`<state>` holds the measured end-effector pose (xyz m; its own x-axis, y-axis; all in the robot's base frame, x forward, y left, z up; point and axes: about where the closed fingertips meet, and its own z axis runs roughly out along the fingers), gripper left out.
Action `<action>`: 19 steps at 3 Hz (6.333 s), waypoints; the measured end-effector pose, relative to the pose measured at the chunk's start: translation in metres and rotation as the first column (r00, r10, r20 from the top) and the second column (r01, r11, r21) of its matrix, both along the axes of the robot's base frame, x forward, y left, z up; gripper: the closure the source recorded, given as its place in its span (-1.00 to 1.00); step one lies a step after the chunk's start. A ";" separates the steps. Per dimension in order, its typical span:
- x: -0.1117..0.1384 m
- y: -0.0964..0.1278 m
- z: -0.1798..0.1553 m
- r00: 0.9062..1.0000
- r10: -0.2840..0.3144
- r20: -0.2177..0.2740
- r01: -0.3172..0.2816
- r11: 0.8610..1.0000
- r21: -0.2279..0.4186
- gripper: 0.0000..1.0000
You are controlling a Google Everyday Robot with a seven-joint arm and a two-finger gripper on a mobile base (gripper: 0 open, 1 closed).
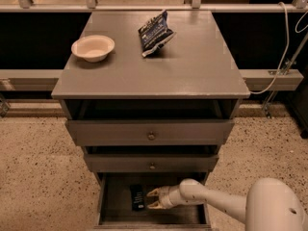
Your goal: Pick rxbar blueberry from bottom drawer and place on counter
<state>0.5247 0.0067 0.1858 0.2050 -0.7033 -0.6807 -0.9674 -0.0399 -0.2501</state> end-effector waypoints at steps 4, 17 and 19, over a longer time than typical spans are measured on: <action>0.010 0.026 -0.010 0.992 -0.094 -0.088 0.110 0.974 0.200 -1.00; 0.025 0.099 -0.061 0.973 -0.007 -0.232 0.088 0.935 0.342 0.71; 0.013 0.097 0.010 0.994 0.070 -0.080 -0.025 0.886 0.464 1.00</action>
Offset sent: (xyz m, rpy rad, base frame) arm -0.0028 -0.0030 -0.0154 0.0824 0.0268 -0.0634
